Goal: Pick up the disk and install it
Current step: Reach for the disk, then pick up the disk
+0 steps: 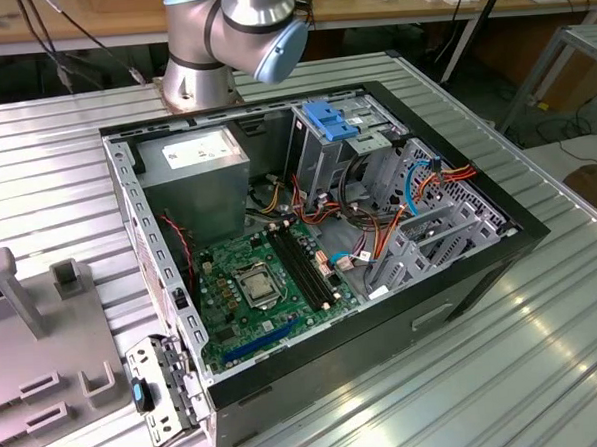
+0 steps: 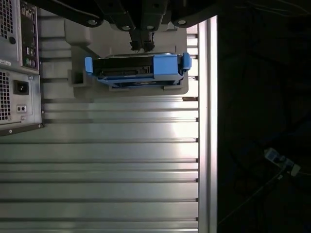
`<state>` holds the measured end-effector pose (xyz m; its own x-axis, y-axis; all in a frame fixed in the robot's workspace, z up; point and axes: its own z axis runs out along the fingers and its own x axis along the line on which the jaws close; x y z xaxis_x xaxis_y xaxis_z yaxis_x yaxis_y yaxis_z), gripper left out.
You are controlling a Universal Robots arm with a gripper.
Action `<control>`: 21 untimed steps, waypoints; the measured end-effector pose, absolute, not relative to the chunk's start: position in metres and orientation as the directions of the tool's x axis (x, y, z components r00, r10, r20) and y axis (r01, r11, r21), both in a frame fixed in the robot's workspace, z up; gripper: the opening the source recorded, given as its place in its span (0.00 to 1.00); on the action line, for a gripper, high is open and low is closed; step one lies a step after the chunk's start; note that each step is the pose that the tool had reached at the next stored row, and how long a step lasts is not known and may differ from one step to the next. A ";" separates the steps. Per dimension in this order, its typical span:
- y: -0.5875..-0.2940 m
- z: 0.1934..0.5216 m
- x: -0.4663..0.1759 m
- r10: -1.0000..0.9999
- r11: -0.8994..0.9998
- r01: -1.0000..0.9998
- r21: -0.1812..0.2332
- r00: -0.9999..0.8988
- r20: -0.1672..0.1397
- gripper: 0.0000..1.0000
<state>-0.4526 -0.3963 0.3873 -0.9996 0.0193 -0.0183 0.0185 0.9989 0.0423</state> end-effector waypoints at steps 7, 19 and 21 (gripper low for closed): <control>-0.396 0.387 -0.457 0.019 0.999 0.018 0.042 -1.000 -0.018 0.11; -0.396 0.387 -0.457 -0.002 0.999 -0.003 0.042 -1.000 -0.018 0.11; -0.396 0.387 -0.457 -0.033 0.999 -0.034 0.042 -0.999 -0.018 0.11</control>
